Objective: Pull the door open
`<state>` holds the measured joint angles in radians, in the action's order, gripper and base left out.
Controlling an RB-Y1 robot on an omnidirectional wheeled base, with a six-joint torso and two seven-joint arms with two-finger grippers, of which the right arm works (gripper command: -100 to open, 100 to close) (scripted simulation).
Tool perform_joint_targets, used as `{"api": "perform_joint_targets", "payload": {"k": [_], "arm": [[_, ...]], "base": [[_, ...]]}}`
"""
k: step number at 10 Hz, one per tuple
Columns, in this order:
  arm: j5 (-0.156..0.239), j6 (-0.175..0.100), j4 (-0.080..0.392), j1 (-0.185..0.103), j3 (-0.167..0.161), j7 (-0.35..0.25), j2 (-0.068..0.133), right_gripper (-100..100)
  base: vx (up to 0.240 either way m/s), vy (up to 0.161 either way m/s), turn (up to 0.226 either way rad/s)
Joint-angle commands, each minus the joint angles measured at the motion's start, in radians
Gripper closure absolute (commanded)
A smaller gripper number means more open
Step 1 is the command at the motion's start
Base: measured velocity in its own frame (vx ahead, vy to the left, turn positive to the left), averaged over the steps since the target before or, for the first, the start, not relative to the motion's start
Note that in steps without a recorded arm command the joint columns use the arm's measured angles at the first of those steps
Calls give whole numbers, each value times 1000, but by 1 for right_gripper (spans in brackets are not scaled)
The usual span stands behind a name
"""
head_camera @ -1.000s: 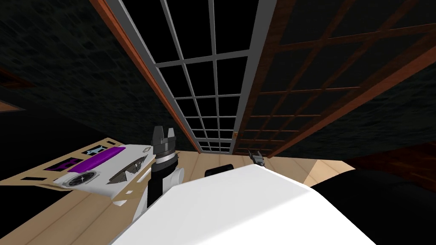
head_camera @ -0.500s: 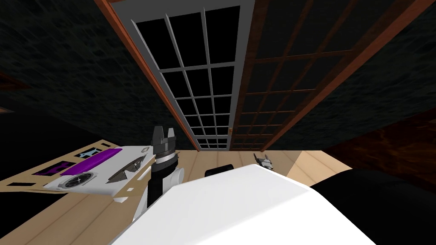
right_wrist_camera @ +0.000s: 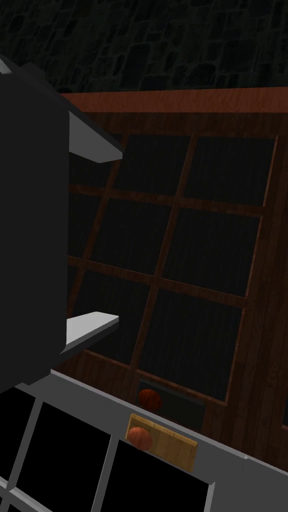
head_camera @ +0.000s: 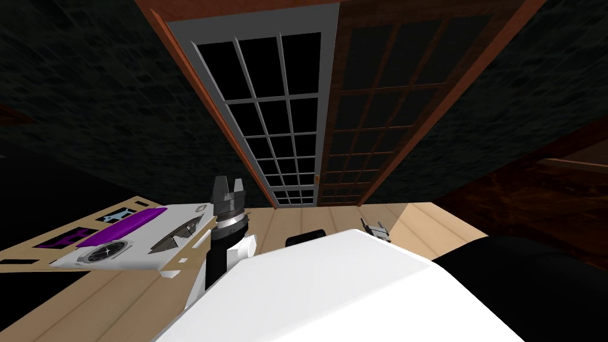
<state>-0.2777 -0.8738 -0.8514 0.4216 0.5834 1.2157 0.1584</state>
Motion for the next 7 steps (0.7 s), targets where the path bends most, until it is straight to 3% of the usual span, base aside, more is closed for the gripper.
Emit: {"api": "perform_joint_targets", "payload": {"k": [1, 4, 7], "arm": [[31, 22, 6, 3, -5, 19, 6, -100], [81, 43, 42, -27, -19, 49, 18, -100], [115, 55, 60, -75, -44, 73, 16, -100]], "base": [[-88, -26, -35], [-14, -22, 9], [109, -22, 76]]}}
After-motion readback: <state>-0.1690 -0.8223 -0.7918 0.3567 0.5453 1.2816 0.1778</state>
